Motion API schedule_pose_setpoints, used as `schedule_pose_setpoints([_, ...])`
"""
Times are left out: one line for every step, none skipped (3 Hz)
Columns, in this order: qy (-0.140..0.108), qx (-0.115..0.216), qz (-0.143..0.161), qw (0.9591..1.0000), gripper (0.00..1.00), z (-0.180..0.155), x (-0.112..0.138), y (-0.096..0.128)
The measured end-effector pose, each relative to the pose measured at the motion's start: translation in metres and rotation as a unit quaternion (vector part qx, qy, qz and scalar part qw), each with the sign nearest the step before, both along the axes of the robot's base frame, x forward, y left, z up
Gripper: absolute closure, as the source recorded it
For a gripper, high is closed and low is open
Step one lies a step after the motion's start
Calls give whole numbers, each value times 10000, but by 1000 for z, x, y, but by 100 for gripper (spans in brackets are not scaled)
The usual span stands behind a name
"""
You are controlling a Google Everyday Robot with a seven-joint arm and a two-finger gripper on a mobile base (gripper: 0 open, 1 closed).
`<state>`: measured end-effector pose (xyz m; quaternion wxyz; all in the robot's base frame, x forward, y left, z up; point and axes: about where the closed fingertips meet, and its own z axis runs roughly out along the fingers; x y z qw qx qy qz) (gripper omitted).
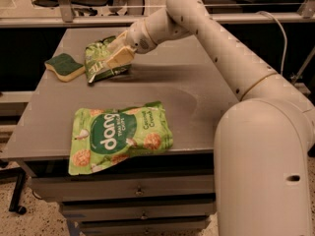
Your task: Move green jalapeno chip bag near sponge
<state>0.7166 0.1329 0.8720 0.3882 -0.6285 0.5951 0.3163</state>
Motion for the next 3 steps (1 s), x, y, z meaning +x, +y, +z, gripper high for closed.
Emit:
schedule_pose_setpoints([86,24,-44,10000,0,0,1,-4])
schedule_pose_setpoints([44,19,-254,9997,0,15,7,-38])
schedule_pose_setpoints([-250,-49,-747,9969,0,48,14,-109])
